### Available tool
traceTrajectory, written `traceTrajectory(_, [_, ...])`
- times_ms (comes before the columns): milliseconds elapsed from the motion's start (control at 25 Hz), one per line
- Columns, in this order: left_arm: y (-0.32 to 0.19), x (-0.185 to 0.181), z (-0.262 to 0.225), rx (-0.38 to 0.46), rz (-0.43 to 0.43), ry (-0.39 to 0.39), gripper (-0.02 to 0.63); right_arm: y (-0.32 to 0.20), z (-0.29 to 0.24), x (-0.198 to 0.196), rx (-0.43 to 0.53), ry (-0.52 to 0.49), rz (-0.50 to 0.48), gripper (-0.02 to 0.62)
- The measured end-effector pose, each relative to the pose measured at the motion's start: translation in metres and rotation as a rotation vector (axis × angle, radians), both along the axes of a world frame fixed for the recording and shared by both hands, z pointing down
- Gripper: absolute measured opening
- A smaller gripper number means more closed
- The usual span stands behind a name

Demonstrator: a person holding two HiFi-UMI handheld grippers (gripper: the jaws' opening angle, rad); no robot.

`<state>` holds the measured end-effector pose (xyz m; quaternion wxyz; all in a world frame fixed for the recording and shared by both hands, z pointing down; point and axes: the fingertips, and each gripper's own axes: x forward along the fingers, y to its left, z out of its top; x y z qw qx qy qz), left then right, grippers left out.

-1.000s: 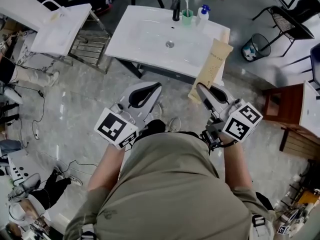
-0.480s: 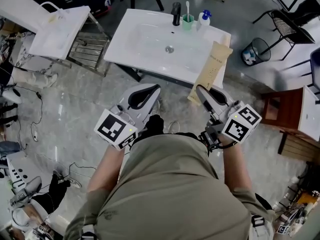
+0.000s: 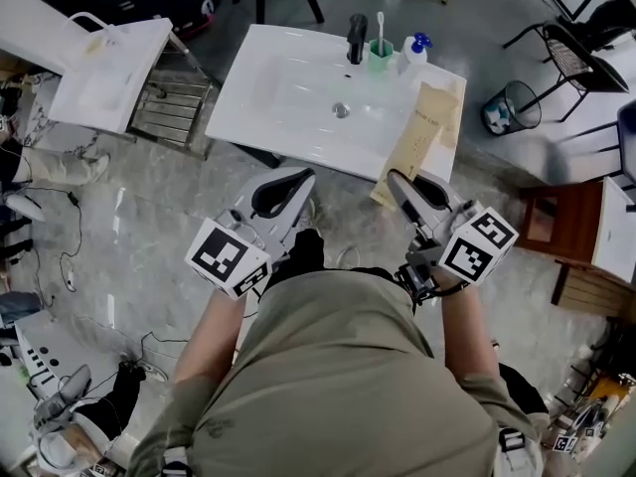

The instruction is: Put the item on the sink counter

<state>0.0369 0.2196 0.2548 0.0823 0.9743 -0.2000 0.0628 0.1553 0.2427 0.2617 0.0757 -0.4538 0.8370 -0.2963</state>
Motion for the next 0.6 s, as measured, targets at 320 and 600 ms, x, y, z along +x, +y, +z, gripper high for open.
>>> traceTrajectory(320, [-0.053, -0.015, 0.010, -0.030, 0.007, -0.004, 0.006, -0.053, 0.009, -0.020, -0.028, -0.005, -0.003, 0.044])
traceTrajectory(600, [-0.093, -0.031, 0.018, -0.047, 0.004, -0.010, 0.006, -0.094, 0.018, -0.037, -0.058, -0.003, -0.015, 0.044])
